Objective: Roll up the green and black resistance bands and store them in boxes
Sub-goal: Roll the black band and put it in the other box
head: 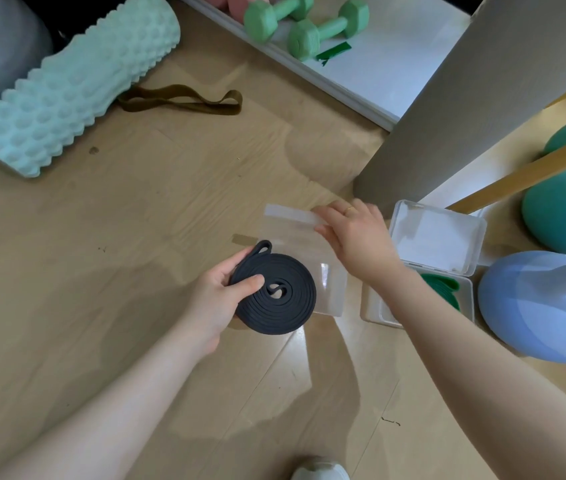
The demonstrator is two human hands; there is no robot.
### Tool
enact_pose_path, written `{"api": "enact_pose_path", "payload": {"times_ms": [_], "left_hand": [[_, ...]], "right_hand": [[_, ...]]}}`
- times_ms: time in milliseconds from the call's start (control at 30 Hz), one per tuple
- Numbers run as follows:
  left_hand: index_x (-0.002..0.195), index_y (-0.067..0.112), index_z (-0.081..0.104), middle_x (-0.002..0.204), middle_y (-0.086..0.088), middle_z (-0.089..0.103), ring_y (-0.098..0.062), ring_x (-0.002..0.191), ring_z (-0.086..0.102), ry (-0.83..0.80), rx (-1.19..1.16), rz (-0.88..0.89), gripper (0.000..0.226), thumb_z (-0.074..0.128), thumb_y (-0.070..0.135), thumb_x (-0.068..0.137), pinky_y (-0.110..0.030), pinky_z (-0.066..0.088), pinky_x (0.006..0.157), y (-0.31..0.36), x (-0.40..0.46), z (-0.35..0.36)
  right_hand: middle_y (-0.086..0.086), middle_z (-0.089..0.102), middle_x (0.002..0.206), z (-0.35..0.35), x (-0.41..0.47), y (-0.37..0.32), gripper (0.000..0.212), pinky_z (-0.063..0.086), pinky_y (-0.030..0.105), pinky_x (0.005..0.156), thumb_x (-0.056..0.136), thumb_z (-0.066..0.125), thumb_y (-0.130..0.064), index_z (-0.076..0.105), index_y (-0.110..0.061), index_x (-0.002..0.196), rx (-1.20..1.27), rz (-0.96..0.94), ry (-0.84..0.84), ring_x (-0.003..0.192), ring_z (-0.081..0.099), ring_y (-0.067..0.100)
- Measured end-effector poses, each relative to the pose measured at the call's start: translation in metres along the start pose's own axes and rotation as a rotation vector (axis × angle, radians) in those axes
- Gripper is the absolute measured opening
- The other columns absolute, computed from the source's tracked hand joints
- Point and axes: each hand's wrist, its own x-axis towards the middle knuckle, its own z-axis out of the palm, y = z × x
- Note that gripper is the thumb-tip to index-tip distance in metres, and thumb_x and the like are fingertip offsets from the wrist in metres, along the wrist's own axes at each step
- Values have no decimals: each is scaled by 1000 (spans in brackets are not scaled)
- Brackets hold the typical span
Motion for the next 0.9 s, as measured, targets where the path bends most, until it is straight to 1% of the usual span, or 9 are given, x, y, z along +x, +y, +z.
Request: {"api": "enact_pose_path", "payload": {"times_ms": [133,267,400,467,533,633,700,767,900], "left_hand": [[126,29,55,113,3,67,-16,102,63,3,21,-10,50,62,4,83,-30,48,80,4,19,2],[125,30,55,114,3,66,-16,102,63,-39,90,-37,49,61,4,84,-26,49,77,-4,35,9],[122,35,56,113,5,66,-16,103,62,-64,145,-52,48,62,6,84,-24,49,73,-14,40,18],[121,31,56,113,4,66,-16,103,62,-60,156,-52,46,62,6,84,-25,50,76,-17,42,24],[121,28,57,113,4,66,-16,103,62,-71,179,-76,43,63,8,83,-27,50,79,-21,44,30],[123,37,56,116,9,65,-14,105,61,-94,293,-98,51,67,24,74,-32,50,89,-27,45,38],[124,41,54,117,9,64,-14,105,61,-84,331,-117,54,67,27,73,-34,49,93,-29,45,40],[127,36,53,119,6,63,-17,105,60,-57,321,-144,51,65,18,81,-35,48,94,-29,46,40],[130,31,51,118,3,63,-19,104,61,-43,329,-167,50,62,12,85,-35,48,94,-26,47,41]], "right_hand": [[10,68,90,21,16,12,38,46,45,77,89,38,-27,66,-10,108,-60,100,23,79,60,37],[14,58,122,41,14,5,40,32,43,95,88,49,-32,57,-10,120,-67,174,122,115,45,34],[3,40,131,31,-34,-11,33,26,32,98,89,53,-26,47,-20,120,129,226,248,114,42,27],[3,38,131,25,-63,-16,32,23,25,102,90,50,-25,45,-18,120,206,226,212,115,43,26],[8,33,137,24,-81,-16,35,21,27,108,91,48,-24,43,-15,125,209,162,151,124,38,27],[10,21,147,26,-80,-14,42,18,27,114,94,42,-18,35,-14,134,234,133,62,137,24,32],[12,16,148,34,-66,-8,48,17,35,115,92,44,-19,30,-13,138,99,122,46,138,19,35],[13,15,146,44,-49,0,56,18,45,111,89,47,-26,27,-13,140,-84,158,22,134,19,36],[15,19,147,59,-22,9,64,23,47,104,88,50,-30,23,-12,143,-162,239,-132,128,26,34]]}}
